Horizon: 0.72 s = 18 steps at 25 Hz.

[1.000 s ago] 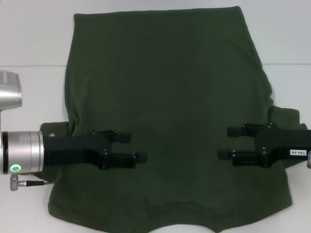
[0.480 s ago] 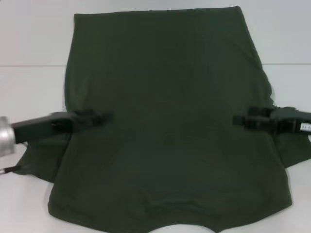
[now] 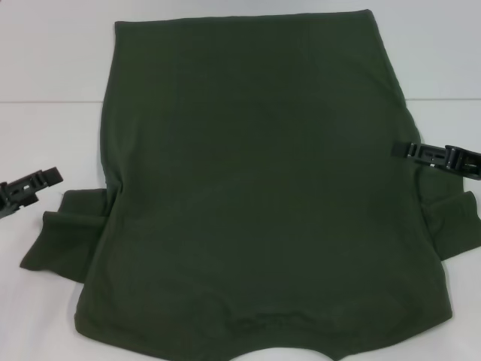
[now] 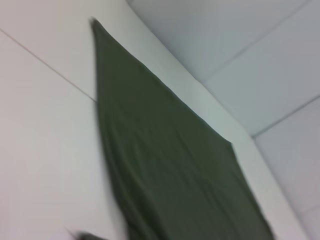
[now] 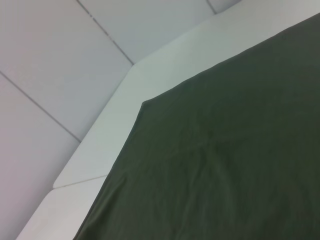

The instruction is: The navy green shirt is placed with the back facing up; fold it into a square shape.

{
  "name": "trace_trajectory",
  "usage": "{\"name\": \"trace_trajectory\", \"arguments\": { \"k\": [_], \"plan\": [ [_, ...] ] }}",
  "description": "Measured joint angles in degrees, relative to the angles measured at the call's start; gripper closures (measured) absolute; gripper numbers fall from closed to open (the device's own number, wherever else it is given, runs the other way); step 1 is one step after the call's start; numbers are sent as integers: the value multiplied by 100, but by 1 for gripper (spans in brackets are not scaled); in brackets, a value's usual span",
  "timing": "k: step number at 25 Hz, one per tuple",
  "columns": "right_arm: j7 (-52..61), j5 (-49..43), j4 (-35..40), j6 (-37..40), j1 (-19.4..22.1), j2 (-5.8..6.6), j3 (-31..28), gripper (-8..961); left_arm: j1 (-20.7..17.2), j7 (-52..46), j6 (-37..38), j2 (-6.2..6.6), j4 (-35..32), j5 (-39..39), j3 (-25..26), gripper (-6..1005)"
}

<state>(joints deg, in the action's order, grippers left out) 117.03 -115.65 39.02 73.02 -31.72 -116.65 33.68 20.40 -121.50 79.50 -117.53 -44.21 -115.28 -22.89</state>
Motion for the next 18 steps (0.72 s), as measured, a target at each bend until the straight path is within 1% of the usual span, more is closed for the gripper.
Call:
{"name": "trace_trajectory", "arguments": {
  "k": [4,6,11,18],
  "plan": [
    [-51,8,-18,-55,-48,2,-2,101,-8,1184,-484,-63,284,0,47,79],
    [-60,9,-23,-61,-71,2,-1,101,19,1497,-797,-93,444,-19,33,79],
    [-59,13,-26,-65,-94,-2,-1,101,38,1734,-1319,-174,655,-21,16,79],
    [-57,16,-26,-70,-85,5,-2,101,96,1717,-1386,-186,777,-32,7,80]
  ]
}}
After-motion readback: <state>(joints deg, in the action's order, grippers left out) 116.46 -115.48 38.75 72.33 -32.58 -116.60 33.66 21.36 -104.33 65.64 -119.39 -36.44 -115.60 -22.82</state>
